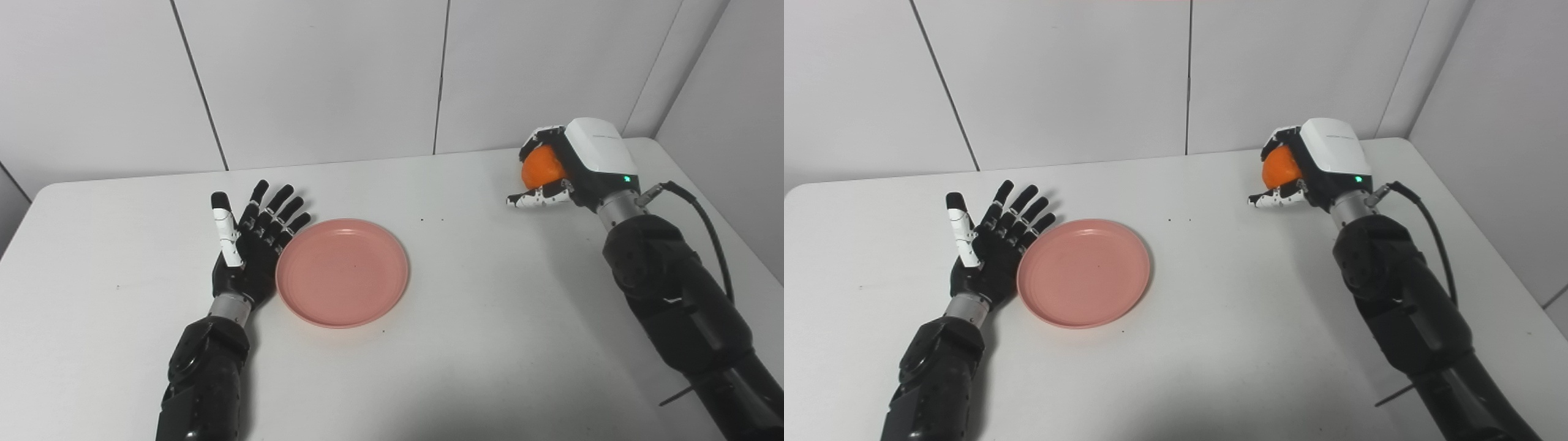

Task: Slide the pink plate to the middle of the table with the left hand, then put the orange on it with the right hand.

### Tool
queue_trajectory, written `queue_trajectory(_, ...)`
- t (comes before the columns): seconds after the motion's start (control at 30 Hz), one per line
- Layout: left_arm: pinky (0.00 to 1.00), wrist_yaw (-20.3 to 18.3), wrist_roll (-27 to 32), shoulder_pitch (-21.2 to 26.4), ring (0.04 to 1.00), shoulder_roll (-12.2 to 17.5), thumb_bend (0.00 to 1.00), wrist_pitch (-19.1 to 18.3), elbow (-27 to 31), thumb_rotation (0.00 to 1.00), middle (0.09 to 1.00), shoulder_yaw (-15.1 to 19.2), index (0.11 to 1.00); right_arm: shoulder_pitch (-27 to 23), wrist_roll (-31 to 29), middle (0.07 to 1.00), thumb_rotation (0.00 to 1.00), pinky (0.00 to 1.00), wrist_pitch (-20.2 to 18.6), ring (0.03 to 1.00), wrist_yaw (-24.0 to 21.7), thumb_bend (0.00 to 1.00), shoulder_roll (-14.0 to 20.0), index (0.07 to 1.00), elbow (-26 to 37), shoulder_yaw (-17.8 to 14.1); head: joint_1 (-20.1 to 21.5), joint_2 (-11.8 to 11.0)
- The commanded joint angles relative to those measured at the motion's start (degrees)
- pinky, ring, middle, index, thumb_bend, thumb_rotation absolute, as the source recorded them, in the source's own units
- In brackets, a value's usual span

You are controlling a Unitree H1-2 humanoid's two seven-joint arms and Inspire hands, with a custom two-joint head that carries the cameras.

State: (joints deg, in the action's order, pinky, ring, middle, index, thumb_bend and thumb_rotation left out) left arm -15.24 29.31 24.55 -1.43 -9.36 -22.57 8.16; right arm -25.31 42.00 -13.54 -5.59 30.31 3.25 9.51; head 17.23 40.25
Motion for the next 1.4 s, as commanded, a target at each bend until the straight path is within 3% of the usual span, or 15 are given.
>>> queue_trajectory(0.0, 0.77, 2.88, -1.94, -2.7, 0.857, -0.61, 0.96, -3.79, -1.76, 0.91, 0.862, -0.44, 1.0, -3.24, 0.69, 0.473, 0.0, 0.32, 0.8, 0.389, 0.07, 0.53, 0.65, 0.491, 3.07, -0.77, -0.62, 0.02)
queue_trajectory(0.2, 0.77, 3.18, -2.58, -2.86, 0.859, -1.12, 0.97, -3.05, -1.74, 0.91, 0.856, -0.98, 1.0, -4.44, -0.2, 0.427, 0.0, 0.27, 1.55, 0.325, -1.02, 0.53, -1.29, 0.499, 5.38, -0.7, -2.21, 0.0)
queue_trajectory(0.7, 0.75, 4.23, -3.15, -3.53, 0.846, -3.02, 0.96, -2.96, -0.76, 0.92, 0.834, -1.23, 1.0, -6.73, -0.17, 0.483, 0.01, 0.3, 3.26, 0.366, -2.65, 0.53, -5.54, 0.477, 6.64, 1.5, -8.13, -0.07)
queue_trajectory(0.97, 0.75, 4.87, -3.78, -3.81, 0.837, -3.85, 0.96, -2.81, -0.65, 0.93, 0.822, -1.36, 1.0, -7.49, 0.49, 0.464, 0.0, 0.27, 3.58, 0.332, -2.39, 0.53, -9.11, 0.485, 7.06, 3.43, -10.8, -0.25)
queue_trajectory(1.37, 0.76, 4.66, -3.31, -4.01, 0.84, -4.03, 0.97, -3.19, -0.6, 0.91, 0.832, -0.9, 1.0, -9.09, 0.85, 0.458, 0.0, 0.32, 3.02, 0.38, -2.78, 0.53, -14.44, 0.497, 5.37, 5.94, -12.7, -0.51)
